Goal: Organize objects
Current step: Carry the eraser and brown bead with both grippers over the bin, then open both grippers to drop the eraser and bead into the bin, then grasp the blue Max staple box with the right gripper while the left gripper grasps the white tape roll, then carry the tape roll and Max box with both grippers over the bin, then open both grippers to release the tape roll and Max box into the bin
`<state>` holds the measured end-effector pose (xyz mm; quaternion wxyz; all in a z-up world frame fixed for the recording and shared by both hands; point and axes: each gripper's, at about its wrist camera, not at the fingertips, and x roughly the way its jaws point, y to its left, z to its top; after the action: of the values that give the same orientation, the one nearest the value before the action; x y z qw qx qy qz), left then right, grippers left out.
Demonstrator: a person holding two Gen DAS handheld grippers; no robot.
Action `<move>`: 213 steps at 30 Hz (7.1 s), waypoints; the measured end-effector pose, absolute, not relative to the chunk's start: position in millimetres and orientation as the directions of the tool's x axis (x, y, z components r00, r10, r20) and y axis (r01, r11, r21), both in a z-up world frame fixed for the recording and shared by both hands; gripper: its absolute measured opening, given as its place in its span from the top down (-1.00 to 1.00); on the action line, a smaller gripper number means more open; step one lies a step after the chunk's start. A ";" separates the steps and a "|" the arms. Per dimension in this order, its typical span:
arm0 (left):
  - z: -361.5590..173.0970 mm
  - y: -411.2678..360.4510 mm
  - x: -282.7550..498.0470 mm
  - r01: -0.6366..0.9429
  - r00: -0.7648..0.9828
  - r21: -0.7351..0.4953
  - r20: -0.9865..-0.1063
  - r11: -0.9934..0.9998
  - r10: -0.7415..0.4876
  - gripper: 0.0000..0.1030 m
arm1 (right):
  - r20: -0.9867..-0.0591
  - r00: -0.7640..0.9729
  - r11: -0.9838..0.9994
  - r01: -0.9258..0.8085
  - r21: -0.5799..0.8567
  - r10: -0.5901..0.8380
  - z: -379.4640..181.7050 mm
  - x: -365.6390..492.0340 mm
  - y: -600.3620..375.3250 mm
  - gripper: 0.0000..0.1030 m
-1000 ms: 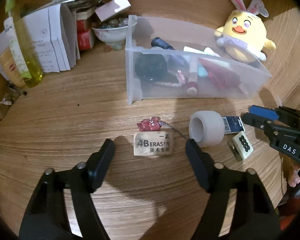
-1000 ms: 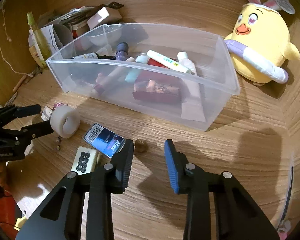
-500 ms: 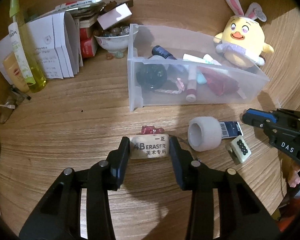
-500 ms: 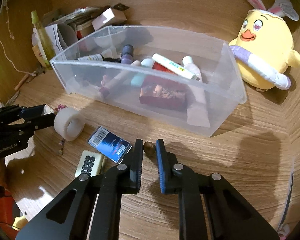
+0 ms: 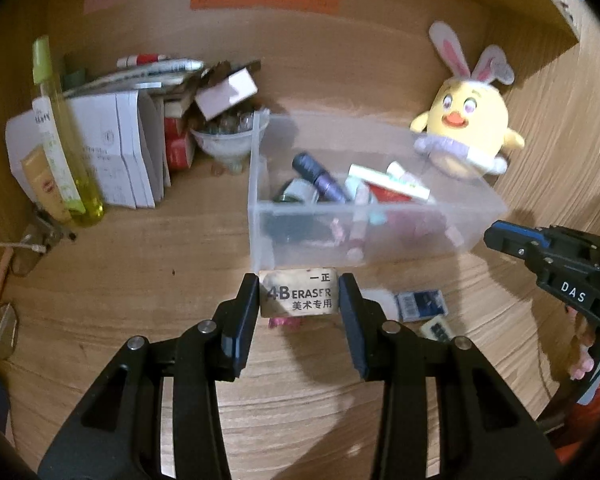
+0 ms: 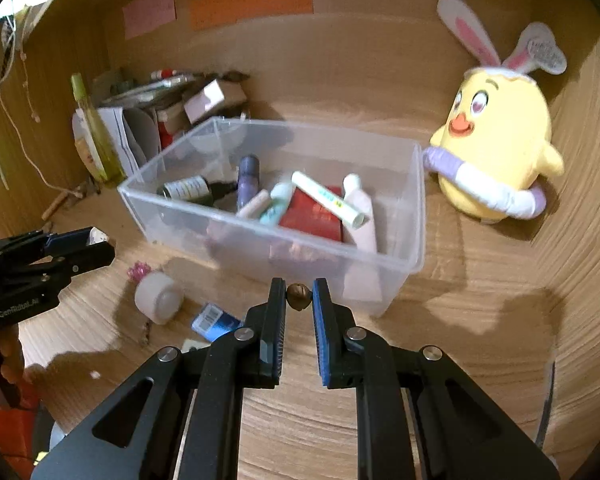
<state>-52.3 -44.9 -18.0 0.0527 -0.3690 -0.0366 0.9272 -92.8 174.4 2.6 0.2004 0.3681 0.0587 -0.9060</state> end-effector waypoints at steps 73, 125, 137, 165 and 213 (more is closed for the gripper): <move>30.1 -4.7 -108.2 -0.128 -0.782 -0.090 -0.604 -0.988 0.156 -0.67 | -0.600 -0.724 -0.917 0.397 0.042 -0.341 33.3 -131.3 181.0 -0.48; -47.4 -27.2 -74.6 -0.141 -0.646 -0.149 -0.736 -0.979 0.205 -0.76 | -0.787 -0.527 -0.868 0.497 0.019 -0.319 -58.0 -115.5 131.5 0.45; -60.7 -1.5 -79.0 -0.198 -0.593 -0.138 -0.772 -0.971 0.230 -0.14 | -0.789 -0.505 -0.889 0.444 0.109 -0.350 -48.3 -116.9 163.8 0.43; -0.4 -6.3 -67.6 -0.170 -0.723 -0.167 -0.649 -0.971 0.238 0.53 | -0.675 -0.653 -0.903 0.426 0.050 -0.345 1.5 -79.6 184.5 0.51; -3.3 -6.2 -153.4 -0.144 -0.731 -0.122 -0.656 -0.982 0.188 0.53 | -0.667 -0.684 -0.937 0.343 0.064 -0.296 2.3 -171.7 171.1 0.51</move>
<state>-153.4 -6.2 -3.3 0.0892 -0.3560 -0.0312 0.9297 -171.7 171.1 2.3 0.1742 0.3573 0.0330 -0.9170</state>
